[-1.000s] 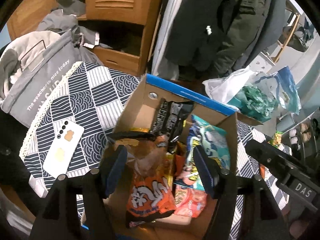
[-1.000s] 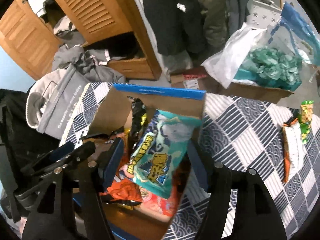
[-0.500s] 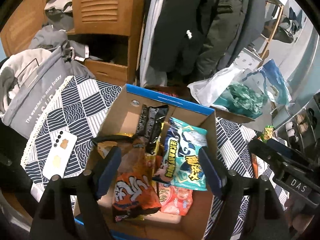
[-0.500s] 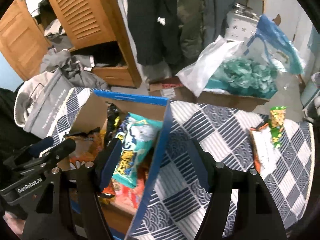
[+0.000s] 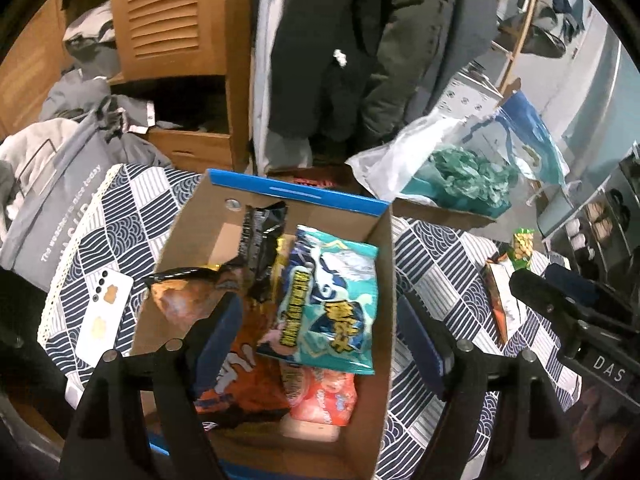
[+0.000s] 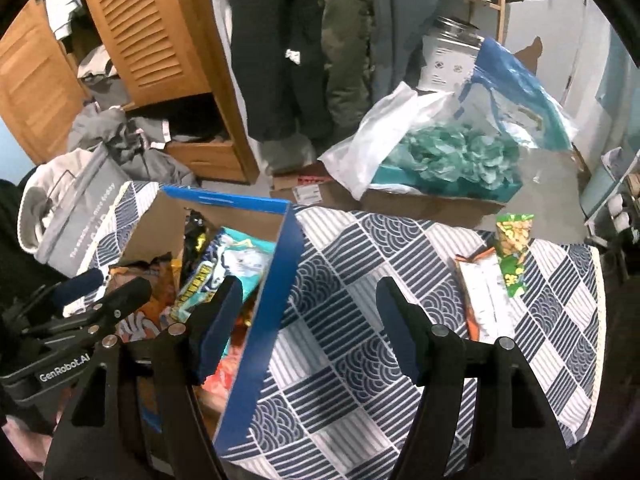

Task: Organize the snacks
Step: 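Lower both packets into the box and open both tools, then move both tools from the box to the last two bags on the table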

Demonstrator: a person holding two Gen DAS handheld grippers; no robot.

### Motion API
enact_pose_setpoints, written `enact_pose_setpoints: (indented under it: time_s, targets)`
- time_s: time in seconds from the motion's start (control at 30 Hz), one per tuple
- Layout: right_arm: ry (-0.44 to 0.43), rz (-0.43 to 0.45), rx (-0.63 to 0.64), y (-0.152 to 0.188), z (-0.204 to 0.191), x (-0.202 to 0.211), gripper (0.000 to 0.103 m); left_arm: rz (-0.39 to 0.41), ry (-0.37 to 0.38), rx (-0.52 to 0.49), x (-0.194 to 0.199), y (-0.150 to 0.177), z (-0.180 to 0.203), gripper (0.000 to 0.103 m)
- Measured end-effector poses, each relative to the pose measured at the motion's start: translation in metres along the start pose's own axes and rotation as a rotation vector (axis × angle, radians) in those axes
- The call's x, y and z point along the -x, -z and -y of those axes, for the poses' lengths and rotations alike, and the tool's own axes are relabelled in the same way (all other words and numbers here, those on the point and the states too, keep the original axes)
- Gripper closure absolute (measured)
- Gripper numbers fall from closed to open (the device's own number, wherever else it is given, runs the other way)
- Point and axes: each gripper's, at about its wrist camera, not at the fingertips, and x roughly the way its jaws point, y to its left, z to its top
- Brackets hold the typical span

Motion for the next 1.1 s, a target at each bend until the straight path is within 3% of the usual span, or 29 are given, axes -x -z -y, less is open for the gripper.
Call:
enact_pose_setpoints:
  time_s: [0.47,0.57,0.7,1.1]
  targets:
    - [0.068,-0.015,-0.077,0.021,0.076,0.007,0.034,-0.039,0.025,-0.128,-0.016,0.003,0.082,0.022]
    - [0.084,-0.016,-0.097,0.028,0.098,0.008,0.034,-0.047,0.030,-0.162,-0.020,0.006,0.102,0.015]
    - [0.109,-0.031,-0.116,0.037,0.123,0.006,0.034,-0.054,0.026,-0.207,-0.027,0.011,0.126,0.015]
    - [0.157,-0.081,-0.129,0.050,0.180,-0.001,0.034,-0.112,0.013,-0.256,-0.059,0.003,0.180,0.015]
